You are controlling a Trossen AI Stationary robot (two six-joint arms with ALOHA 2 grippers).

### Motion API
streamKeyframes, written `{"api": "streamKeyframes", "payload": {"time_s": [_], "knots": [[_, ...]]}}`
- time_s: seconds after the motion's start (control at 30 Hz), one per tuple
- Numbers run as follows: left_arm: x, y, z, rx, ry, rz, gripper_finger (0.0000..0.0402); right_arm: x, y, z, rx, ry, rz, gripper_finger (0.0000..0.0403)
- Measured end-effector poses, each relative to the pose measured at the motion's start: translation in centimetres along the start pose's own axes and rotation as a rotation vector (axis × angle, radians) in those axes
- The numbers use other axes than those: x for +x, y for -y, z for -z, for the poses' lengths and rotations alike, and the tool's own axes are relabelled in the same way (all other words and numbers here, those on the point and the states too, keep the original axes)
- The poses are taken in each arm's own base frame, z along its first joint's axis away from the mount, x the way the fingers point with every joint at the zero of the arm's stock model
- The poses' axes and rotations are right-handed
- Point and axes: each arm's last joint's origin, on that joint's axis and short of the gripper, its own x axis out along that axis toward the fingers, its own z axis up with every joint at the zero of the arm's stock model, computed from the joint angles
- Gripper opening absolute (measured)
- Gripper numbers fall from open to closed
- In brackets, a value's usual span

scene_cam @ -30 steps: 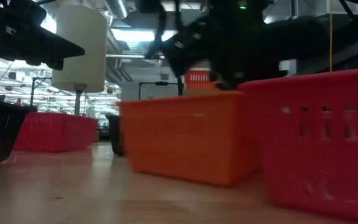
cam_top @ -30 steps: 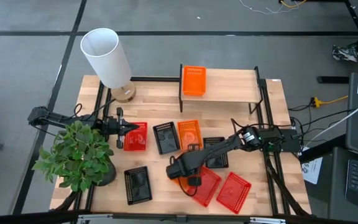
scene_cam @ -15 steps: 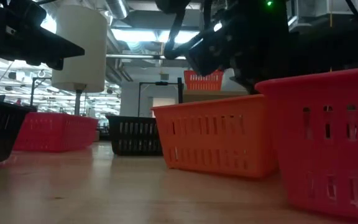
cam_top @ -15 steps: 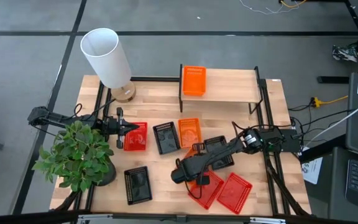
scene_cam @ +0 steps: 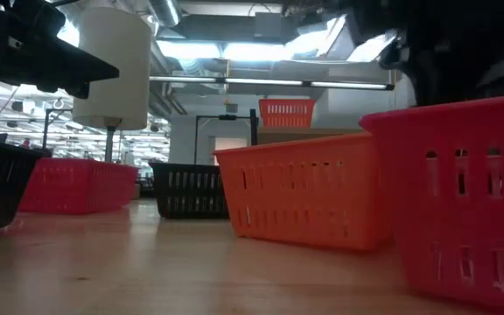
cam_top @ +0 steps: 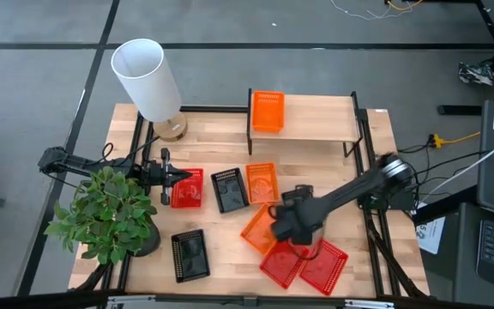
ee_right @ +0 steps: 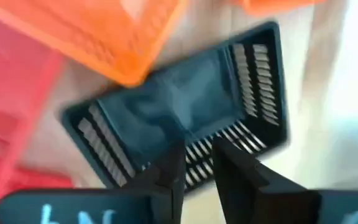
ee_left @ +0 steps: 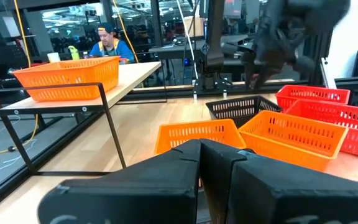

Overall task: Stack baskets on shelf by color
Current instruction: Adjust the bottom black bin on the table

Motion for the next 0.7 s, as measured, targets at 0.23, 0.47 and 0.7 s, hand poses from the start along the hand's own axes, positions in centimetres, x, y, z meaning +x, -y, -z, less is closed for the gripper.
{"api": "streamKeyframes", "payload": {"time_s": [0.23, 0.47, 0.7], "knots": [[0.0, 0.0, 0.0, -0.004, 0.0, 0.0, 0.0, -2.3, -0.9, -2.1, 0.112, 0.516, -0.395, 0.0079], [0.0, 0.0, 0.0, -0.004, 0.0, 0.0, 0.0, -4.1, -2.8, -8.6, -0.052, 0.845, -0.461, 0.0079], [0.0, 0.0, 0.0, -0.005, 0.002, 0.0, 0.0, -2.5, -4.7, -16.2, -0.144, 0.871, -0.522, 0.0079]]}}
